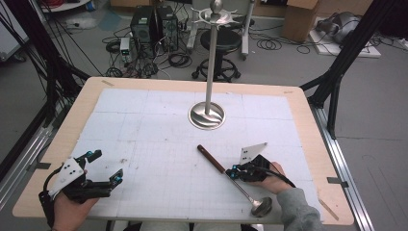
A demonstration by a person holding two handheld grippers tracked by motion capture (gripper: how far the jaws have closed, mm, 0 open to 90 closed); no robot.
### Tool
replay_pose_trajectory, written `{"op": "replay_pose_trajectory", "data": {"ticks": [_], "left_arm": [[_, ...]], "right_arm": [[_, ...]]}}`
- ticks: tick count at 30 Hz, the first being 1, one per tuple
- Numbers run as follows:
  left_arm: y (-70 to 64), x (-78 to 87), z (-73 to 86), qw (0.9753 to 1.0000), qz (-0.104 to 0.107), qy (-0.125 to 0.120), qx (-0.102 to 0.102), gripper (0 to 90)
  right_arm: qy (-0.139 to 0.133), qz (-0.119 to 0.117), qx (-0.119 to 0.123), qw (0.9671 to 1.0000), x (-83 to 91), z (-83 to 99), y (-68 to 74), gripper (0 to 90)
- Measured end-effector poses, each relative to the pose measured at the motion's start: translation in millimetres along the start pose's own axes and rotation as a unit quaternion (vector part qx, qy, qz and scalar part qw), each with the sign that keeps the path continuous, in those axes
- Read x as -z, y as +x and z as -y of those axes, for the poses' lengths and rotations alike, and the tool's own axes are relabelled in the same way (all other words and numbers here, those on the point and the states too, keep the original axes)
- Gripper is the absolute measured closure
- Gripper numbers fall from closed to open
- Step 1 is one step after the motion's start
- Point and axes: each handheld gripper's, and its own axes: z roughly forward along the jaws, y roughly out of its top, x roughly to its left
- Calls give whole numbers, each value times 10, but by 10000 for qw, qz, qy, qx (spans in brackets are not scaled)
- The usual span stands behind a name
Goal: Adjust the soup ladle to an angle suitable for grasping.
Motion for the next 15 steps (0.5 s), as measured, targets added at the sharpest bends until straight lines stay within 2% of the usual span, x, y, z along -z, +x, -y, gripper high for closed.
{"op": "replay_pose_trajectory", "data": {"ticks": [4, 8, 15], "left_arm": [[0, 3, -2, 10000, 1, 0, -4, 18], [0, 4, -5, 10000, 8, -14, -4, 18], [-1, 6, -7, 10000, 0, -24, -8, 18]], "right_arm": [[67, 44, 8, 10000, -3, -20, 6, 900], [181, 59, -115, 9998, -8, -54, 23, 900], [340, 165, -171, 9991, -20, -100, 54, 900]]}}
